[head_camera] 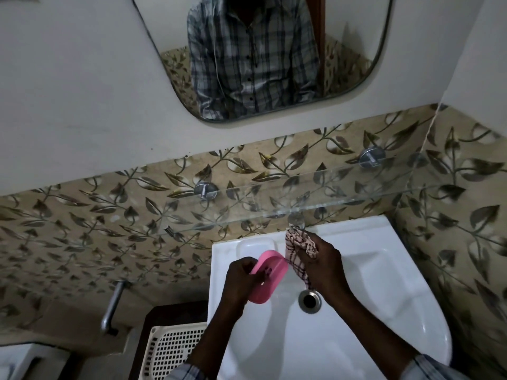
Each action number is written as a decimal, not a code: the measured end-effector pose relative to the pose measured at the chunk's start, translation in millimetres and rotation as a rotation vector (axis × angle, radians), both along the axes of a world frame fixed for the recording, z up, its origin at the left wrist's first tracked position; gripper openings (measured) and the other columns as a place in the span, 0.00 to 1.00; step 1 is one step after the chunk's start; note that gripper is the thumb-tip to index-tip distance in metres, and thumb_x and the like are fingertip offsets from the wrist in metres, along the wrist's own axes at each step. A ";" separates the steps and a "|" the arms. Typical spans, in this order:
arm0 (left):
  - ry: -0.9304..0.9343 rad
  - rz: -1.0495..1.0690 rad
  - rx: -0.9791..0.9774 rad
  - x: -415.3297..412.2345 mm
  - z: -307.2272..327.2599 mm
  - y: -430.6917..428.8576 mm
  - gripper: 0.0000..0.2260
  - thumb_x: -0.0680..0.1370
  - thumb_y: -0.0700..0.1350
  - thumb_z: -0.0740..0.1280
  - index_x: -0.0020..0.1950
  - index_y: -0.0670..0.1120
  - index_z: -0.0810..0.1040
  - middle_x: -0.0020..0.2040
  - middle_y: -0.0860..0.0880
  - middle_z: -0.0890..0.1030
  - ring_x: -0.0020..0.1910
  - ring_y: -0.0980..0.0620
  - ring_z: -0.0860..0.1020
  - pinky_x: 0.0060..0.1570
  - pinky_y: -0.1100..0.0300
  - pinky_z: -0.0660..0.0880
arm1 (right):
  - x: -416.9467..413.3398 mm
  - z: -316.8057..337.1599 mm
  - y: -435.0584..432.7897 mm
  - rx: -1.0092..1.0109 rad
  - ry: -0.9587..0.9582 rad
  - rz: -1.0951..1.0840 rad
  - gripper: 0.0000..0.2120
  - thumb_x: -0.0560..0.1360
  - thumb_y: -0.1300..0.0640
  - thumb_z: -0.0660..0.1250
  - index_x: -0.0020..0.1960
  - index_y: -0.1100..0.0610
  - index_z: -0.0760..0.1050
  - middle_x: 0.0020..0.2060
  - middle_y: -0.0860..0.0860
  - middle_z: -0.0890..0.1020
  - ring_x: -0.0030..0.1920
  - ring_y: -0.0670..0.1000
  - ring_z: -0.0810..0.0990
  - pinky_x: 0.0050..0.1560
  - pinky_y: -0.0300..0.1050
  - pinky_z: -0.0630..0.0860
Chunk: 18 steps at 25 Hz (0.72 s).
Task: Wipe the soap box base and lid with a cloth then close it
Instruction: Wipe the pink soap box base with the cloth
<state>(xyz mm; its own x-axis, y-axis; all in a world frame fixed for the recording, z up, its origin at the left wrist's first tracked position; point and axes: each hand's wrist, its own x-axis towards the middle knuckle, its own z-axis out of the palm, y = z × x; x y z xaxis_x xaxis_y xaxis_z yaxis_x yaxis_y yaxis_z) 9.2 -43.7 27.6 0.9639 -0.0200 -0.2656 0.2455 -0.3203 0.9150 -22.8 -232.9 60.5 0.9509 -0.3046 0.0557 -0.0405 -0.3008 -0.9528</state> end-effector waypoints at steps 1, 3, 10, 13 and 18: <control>-0.052 -0.013 0.049 -3.6 1.0 -5.7 0.07 0.69 0.34 0.72 0.40 0.46 0.82 0.35 0.50 0.84 0.34 0.52 0.80 0.35 0.59 0.73 | -5.6 1.4 14.1 -0.061 -0.036 0.043 0.20 0.77 0.64 0.69 0.68 0.55 0.76 0.61 0.48 0.82 0.62 0.42 0.79 0.59 0.26 0.71; -0.207 -0.069 0.066 -15.0 2.7 -16.8 0.09 0.73 0.38 0.67 0.46 0.50 0.83 0.41 0.53 0.86 0.40 0.58 0.83 0.39 0.61 0.78 | -18.6 0.1 43.4 -0.243 -0.123 0.247 0.26 0.74 0.70 0.67 0.71 0.59 0.72 0.70 0.55 0.74 0.74 0.51 0.68 0.74 0.40 0.64; -0.305 0.176 -0.093 -39.4 -9.7 -9.2 0.07 0.72 0.43 0.65 0.42 0.52 0.82 0.38 0.52 0.86 0.37 0.56 0.82 0.36 0.53 0.79 | -23.6 -3.2 66.6 -0.314 -0.211 0.346 0.24 0.75 0.73 0.63 0.69 0.58 0.74 0.72 0.54 0.71 0.76 0.52 0.63 0.76 0.46 0.60; -0.332 0.212 -0.098 -37.1 -9.2 -5.7 0.07 0.74 0.43 0.67 0.45 0.51 0.84 0.39 0.50 0.86 0.38 0.52 0.82 0.39 0.51 0.79 | -11.3 0.5 60.4 0.006 -0.077 0.141 0.18 0.77 0.66 0.64 0.61 0.48 0.79 0.57 0.51 0.83 0.57 0.53 0.78 0.51 0.42 0.77; -0.318 0.141 -0.046 -29.7 -5.9 -0.1 0.07 0.72 0.42 0.65 0.42 0.48 0.84 0.37 0.47 0.86 0.37 0.50 0.82 0.38 0.44 0.79 | -21.2 -5.5 68.1 -0.331 -0.217 0.284 0.24 0.76 0.68 0.64 0.70 0.54 0.73 0.70 0.53 0.72 0.73 0.51 0.67 0.73 0.47 0.64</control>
<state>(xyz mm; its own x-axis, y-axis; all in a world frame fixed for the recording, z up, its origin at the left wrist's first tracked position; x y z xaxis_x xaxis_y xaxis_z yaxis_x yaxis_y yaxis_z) -20.5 -43.8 21.7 0.9923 0.1144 0.0468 -0.0155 -0.2601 0.9654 -44.0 -164.8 55.0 0.9495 0.0327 0.3122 0.2762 -0.5594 -0.7815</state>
